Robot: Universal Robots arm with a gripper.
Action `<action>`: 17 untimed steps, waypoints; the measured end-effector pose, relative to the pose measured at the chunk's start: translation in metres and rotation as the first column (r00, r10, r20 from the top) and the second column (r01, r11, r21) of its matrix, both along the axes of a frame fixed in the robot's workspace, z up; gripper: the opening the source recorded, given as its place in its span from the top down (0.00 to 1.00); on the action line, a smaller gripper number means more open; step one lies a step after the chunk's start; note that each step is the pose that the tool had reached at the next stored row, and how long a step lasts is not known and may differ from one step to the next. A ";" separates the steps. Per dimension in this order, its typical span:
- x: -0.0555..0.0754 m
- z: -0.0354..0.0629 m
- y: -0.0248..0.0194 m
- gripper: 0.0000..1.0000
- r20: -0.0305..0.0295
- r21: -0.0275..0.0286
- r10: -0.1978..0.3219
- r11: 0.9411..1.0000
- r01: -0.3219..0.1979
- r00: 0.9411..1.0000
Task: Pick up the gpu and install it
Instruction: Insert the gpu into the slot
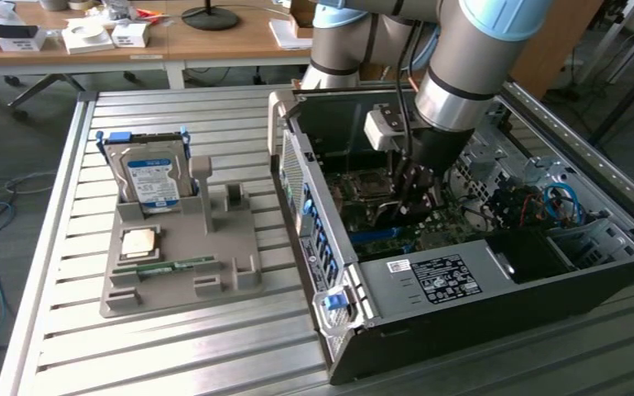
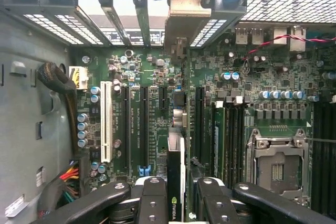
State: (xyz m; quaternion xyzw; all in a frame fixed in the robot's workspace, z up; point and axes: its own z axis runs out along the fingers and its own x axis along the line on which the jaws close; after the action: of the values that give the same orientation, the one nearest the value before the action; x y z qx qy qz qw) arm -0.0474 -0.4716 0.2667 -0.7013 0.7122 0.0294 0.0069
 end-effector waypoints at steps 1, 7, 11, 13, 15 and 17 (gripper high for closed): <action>0.000 -0.0002 0.0000 0.73 0.000 0.000 0.000 1.000 0.000 1.000; -0.004 -0.0025 0.0014 0.73 0.000 0.000 0.000 1.000 0.000 1.000; -0.004 -0.0027 0.0015 0.73 0.000 0.000 0.000 1.000 0.000 1.000; -0.004 -0.0031 0.0025 0.73 0.000 0.000 0.000 1.000 0.000 1.000; -0.004 -0.0035 0.0030 0.73 0.000 0.000 0.000 1.000 0.000 1.000; -0.004 -0.0039 0.0040 0.73 0.000 0.000 0.000 1.000 0.000 1.000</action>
State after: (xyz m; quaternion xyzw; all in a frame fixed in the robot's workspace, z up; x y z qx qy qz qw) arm -0.0515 -0.4676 0.2628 -0.7012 0.7123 0.0293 0.0068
